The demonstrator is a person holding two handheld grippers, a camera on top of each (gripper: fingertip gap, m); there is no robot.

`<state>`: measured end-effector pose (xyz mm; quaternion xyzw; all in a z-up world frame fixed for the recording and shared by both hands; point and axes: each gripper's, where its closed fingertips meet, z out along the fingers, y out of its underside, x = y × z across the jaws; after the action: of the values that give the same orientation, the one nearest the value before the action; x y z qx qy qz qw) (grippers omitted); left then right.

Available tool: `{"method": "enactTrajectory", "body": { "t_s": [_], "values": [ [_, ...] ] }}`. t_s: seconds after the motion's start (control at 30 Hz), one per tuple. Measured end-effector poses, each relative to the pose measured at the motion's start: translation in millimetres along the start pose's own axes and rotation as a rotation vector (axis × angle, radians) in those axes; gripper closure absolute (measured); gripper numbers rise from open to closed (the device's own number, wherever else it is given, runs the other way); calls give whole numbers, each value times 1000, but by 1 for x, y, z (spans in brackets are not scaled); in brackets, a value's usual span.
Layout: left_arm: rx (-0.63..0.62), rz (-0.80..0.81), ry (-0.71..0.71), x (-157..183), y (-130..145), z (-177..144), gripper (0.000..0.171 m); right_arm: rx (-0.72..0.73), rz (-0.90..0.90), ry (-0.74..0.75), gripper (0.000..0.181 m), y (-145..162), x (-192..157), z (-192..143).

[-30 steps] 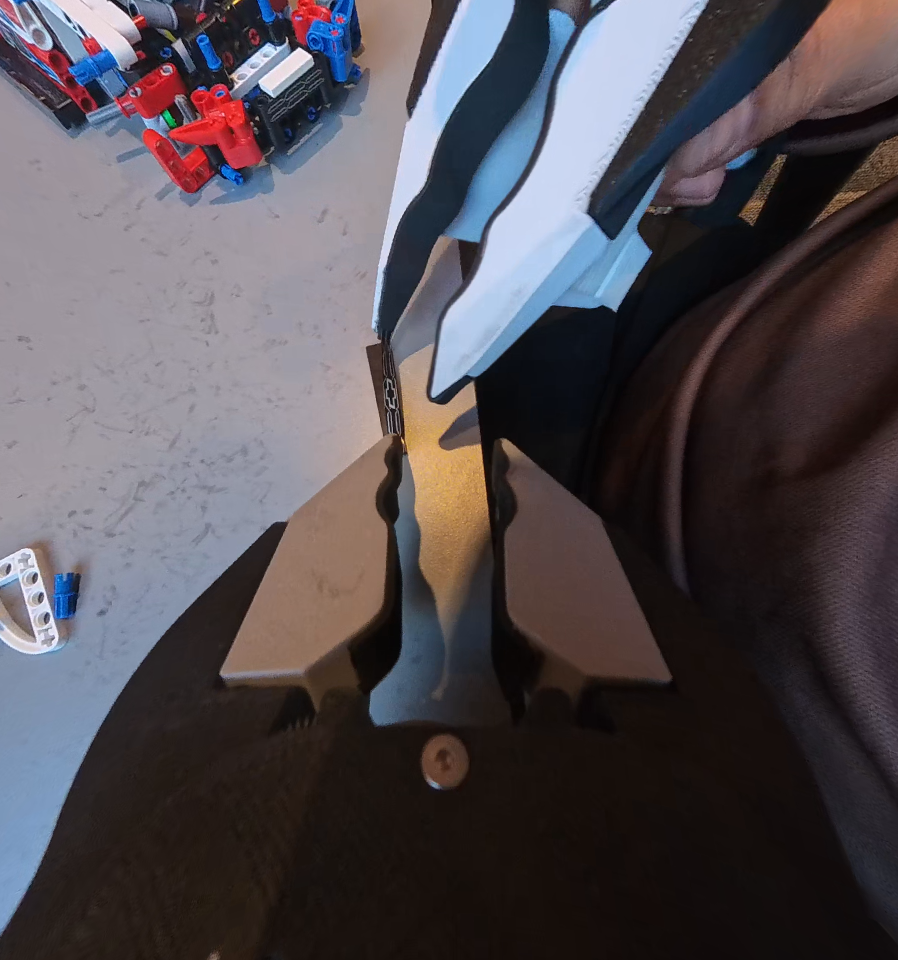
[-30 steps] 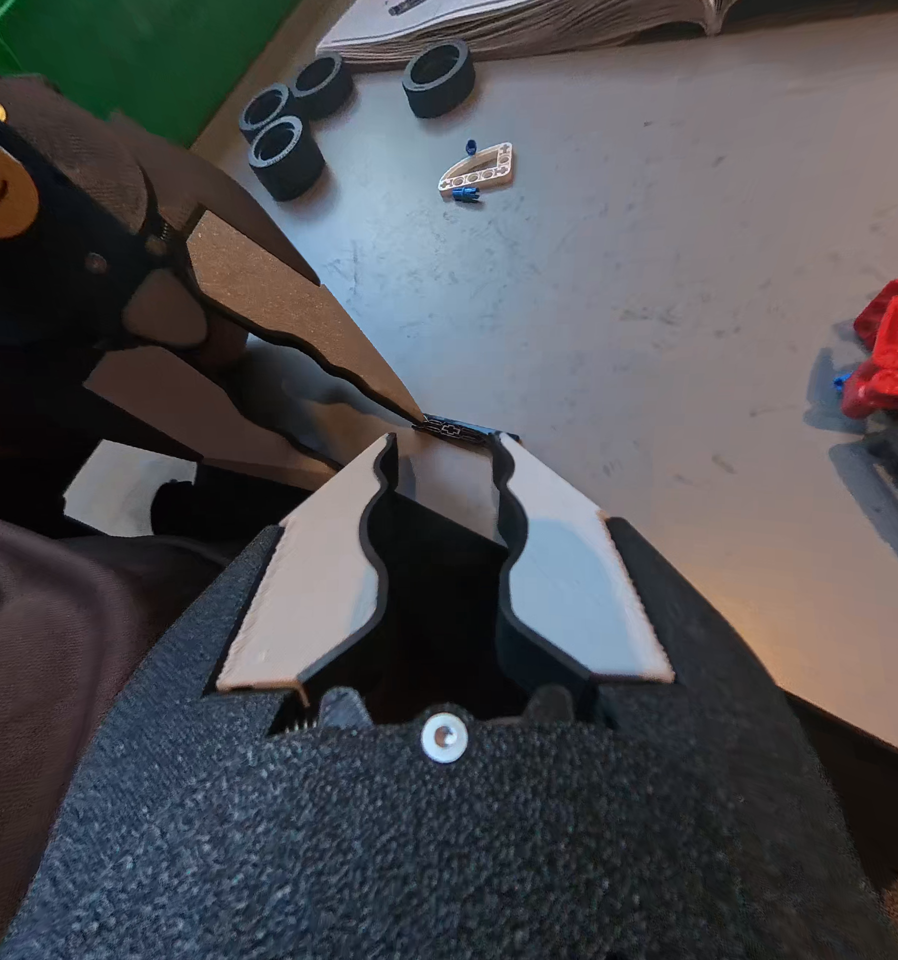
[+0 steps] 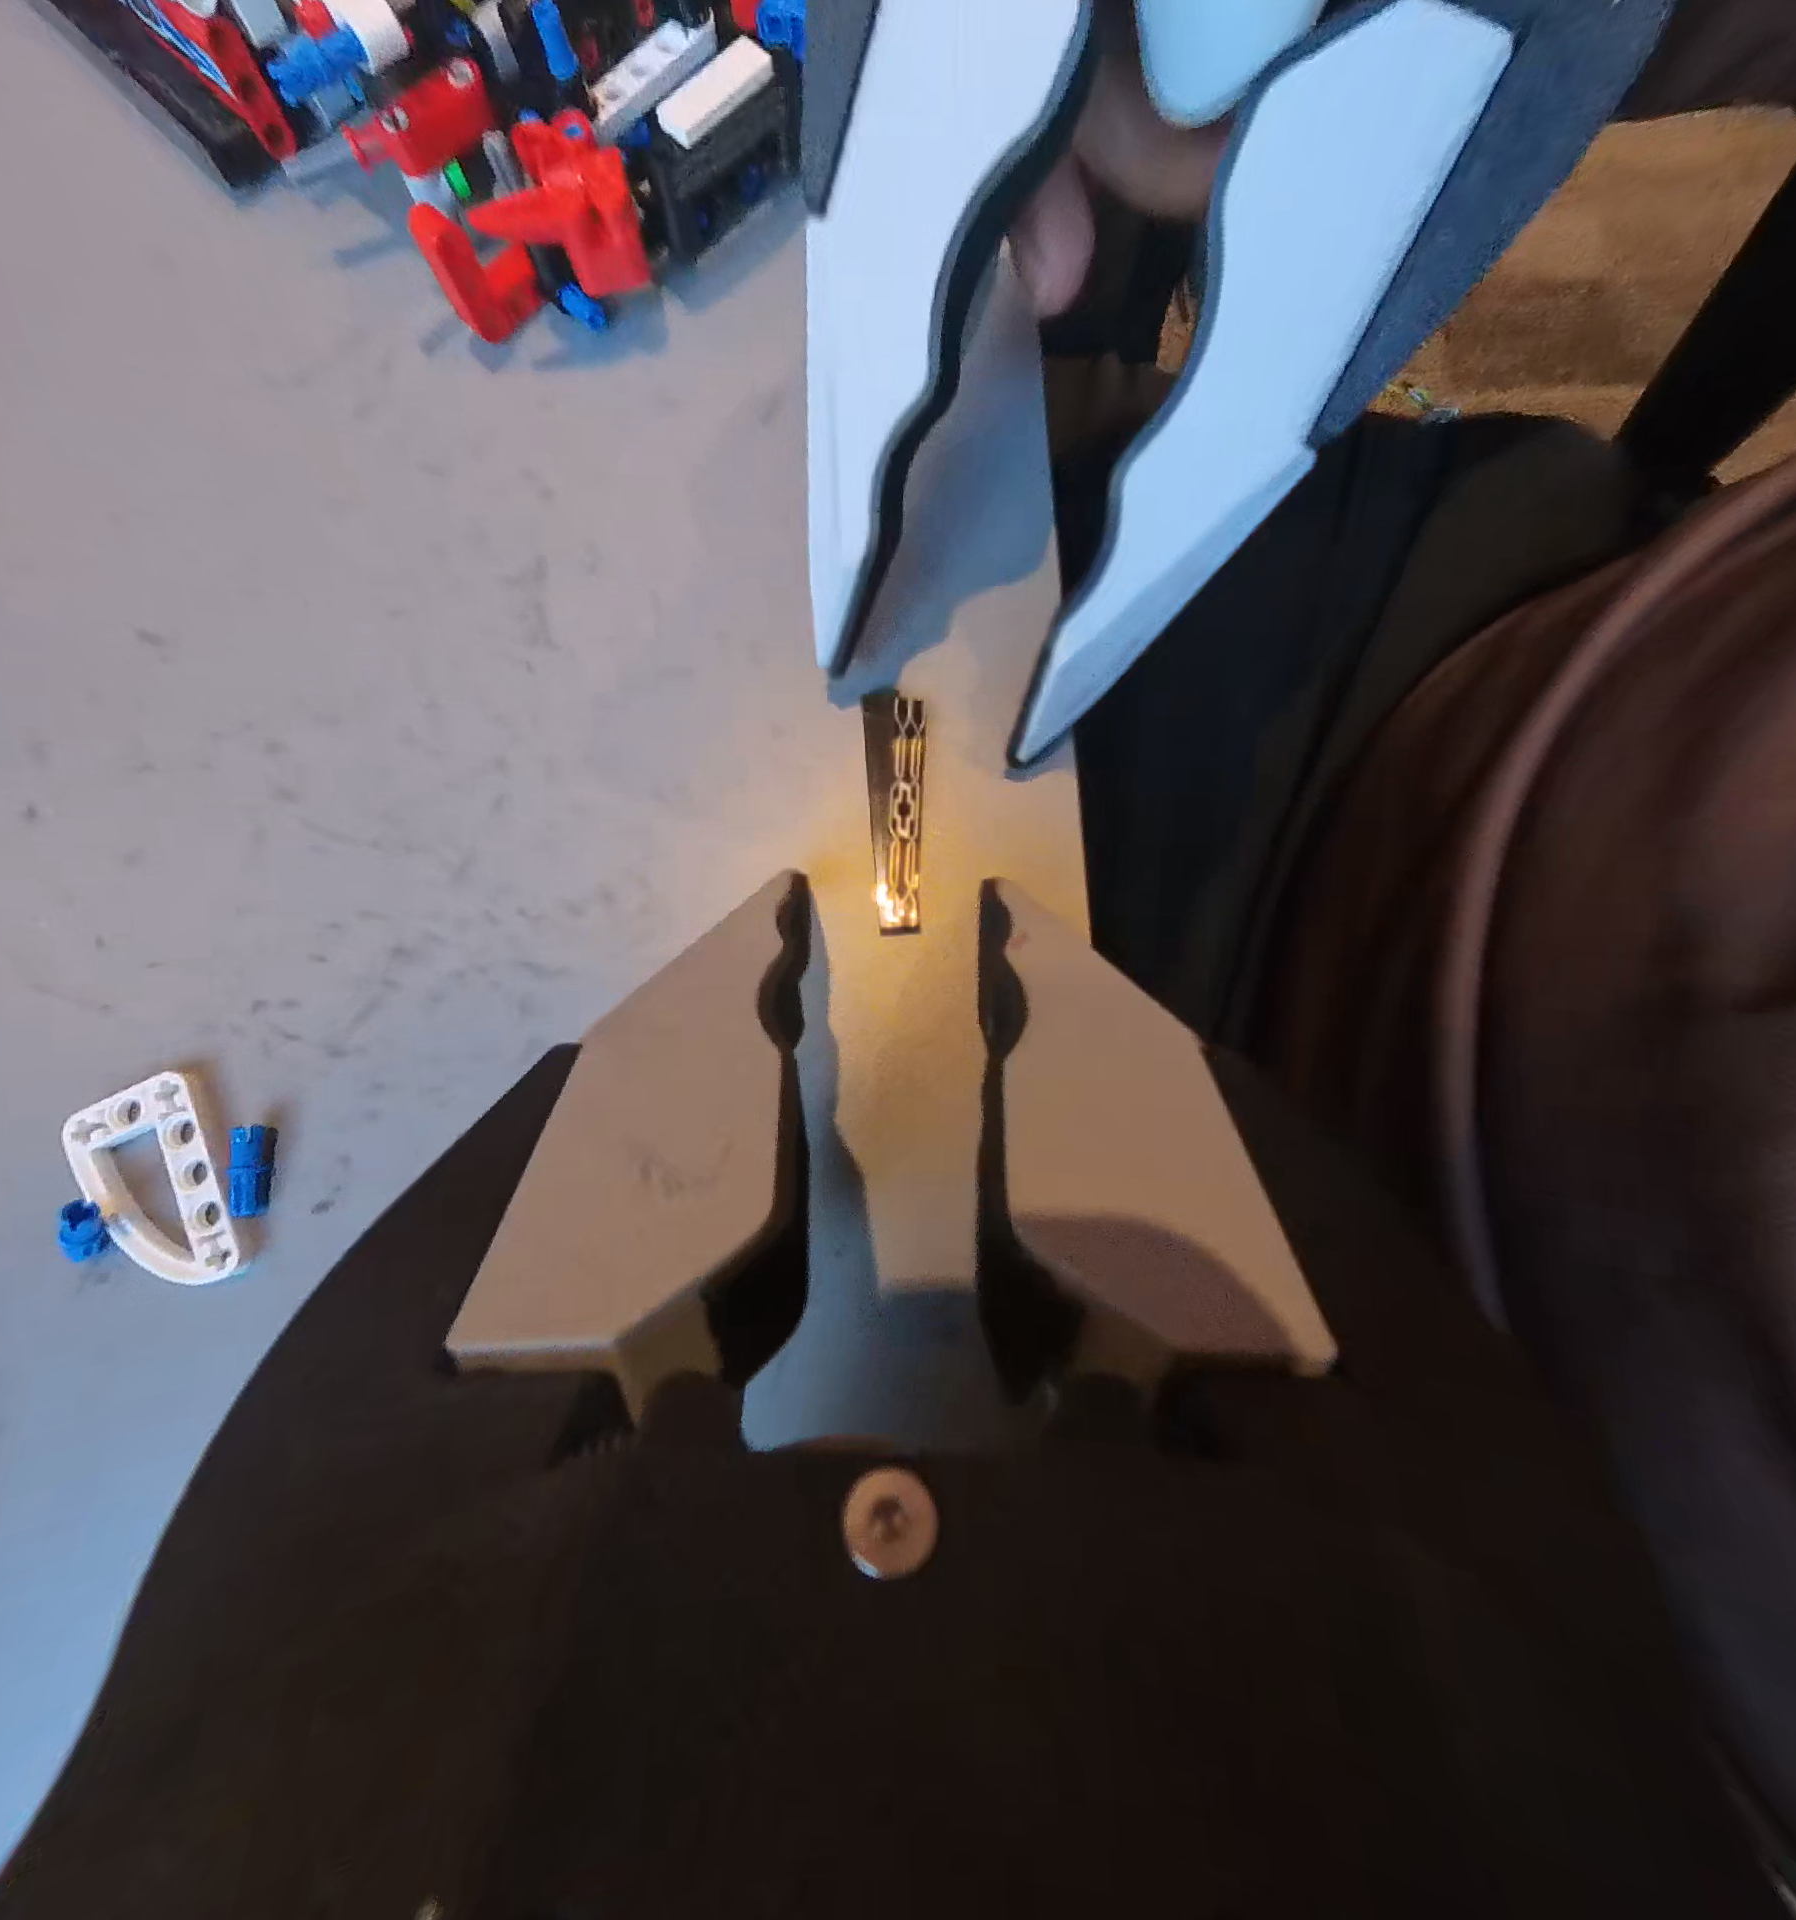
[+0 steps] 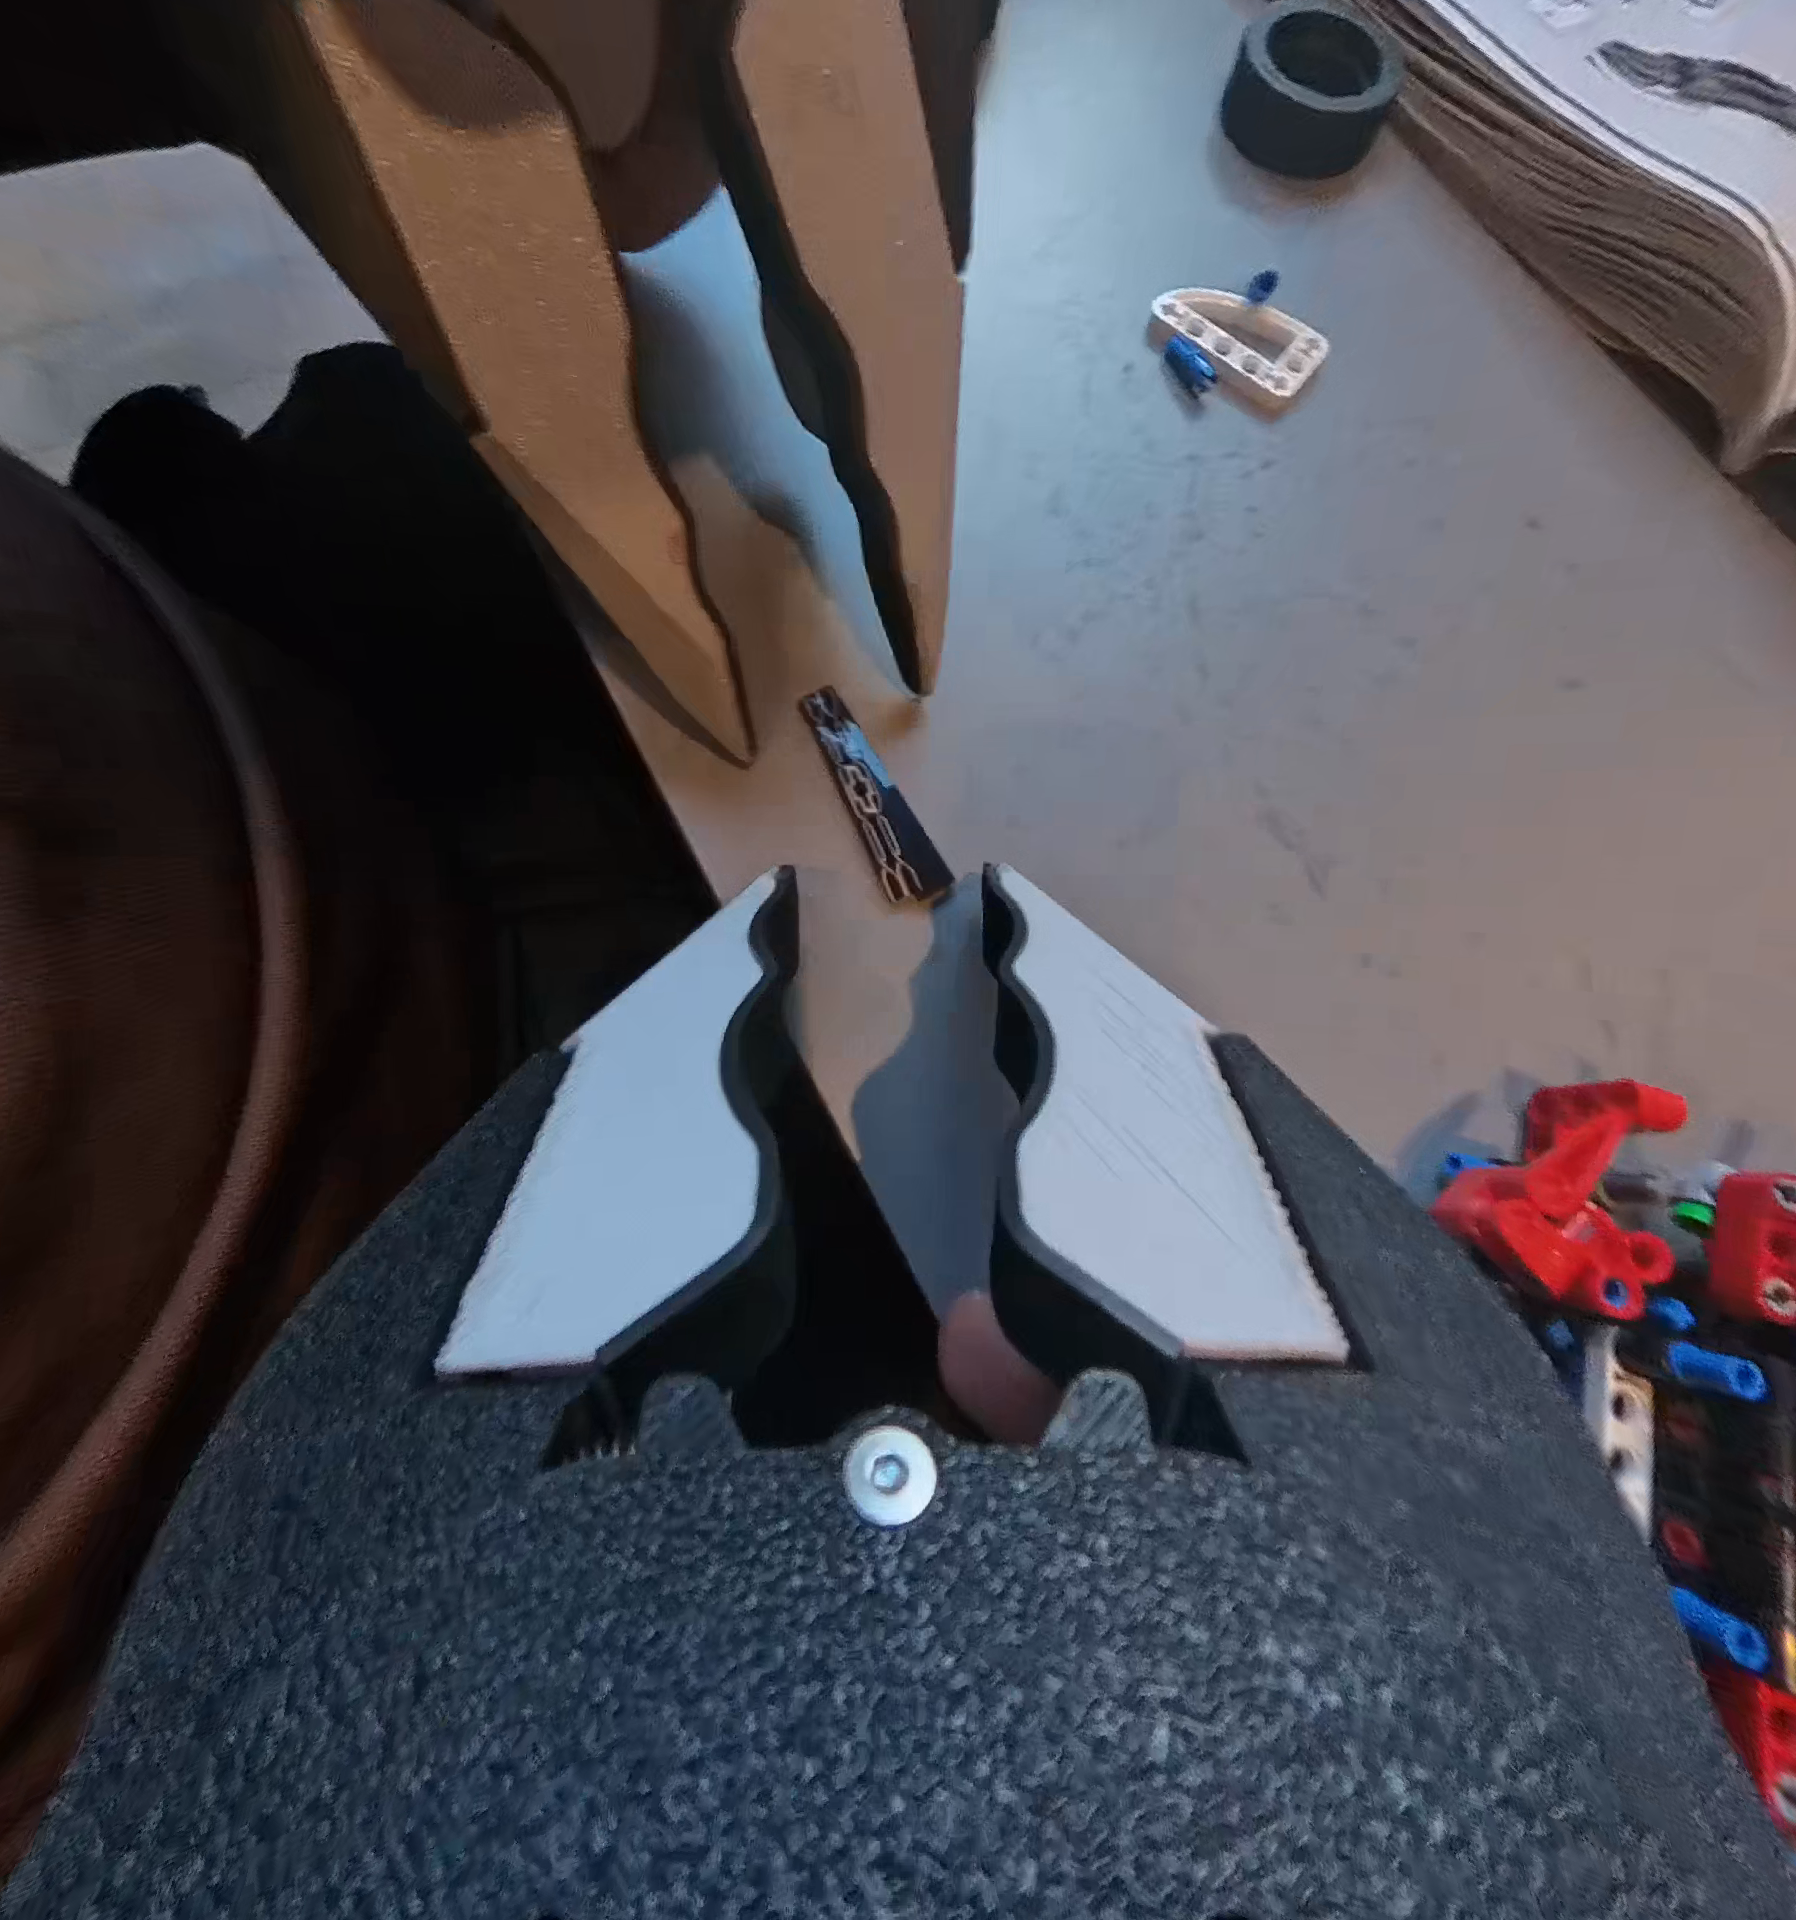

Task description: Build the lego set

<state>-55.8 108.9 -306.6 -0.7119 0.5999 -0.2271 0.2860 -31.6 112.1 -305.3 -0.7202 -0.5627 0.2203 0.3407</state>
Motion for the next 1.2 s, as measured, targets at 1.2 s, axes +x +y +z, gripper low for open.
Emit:
{"method": "enactTrajectory", "body": {
  "t_s": [1.2],
  "values": [
    [216, -520, 106, -19, -22, -19, 141, 199, 13, 76, 178, -26, 13, -19]
  ]
}}
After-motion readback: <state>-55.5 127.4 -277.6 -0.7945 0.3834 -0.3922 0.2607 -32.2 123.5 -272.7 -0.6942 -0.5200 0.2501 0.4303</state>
